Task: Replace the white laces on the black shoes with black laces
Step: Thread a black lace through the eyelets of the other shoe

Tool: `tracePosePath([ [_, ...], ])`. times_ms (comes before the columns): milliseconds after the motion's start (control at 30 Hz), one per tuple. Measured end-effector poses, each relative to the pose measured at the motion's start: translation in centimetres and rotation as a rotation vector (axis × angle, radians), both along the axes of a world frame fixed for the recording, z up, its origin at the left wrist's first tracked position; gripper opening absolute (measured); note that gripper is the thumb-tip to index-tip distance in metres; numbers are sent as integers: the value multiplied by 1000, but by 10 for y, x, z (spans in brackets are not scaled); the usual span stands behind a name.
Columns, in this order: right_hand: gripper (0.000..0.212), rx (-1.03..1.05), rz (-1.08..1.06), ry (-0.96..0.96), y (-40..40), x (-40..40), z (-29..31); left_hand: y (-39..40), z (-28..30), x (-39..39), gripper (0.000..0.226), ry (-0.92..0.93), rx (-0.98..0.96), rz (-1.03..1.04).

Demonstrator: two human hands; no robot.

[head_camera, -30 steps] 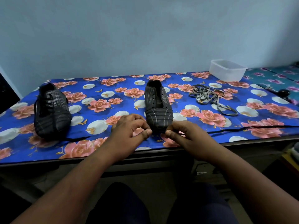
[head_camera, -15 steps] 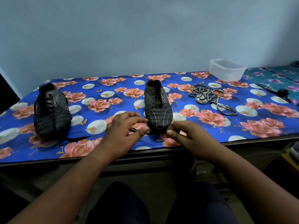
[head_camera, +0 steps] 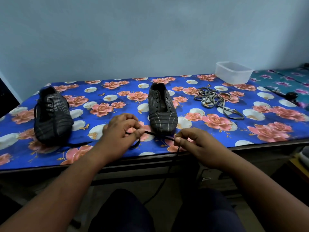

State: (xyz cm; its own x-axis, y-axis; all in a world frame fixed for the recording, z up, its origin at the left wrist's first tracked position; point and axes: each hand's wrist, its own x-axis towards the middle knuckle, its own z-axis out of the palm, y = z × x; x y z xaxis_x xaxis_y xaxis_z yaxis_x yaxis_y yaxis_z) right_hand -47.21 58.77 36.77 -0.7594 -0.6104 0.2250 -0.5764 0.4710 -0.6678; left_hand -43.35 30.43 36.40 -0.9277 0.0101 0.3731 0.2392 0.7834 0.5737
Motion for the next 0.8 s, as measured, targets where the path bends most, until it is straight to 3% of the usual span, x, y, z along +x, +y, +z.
tracePosePath([
  [200, 19, -52, -69, -132, 15, -3, 1, -39, -1, -1, 38, 17, 120, 103],
  [300, 15, -90, -70, -29, -3, 1, 4, -15, 13, 6, 34, 30, 63, -9],
  [433, 36, -35, 6, 155, -43, 9, 10, 17, 29, 7, 32, 103, -93, -136],
  [533, 22, -79, -26, 239, -55, 9, 10, 20, 38, 5, 33, 133, -127, -149],
  [600, 15, -101, -39, 235, -52, 7, 9, 13, 41, 3, 34, 148, -122, -125],
  [800, 38, -4, -92, 97, -30, -2, -7, -10, 36, 3, 25, 132, -37, -75],
])
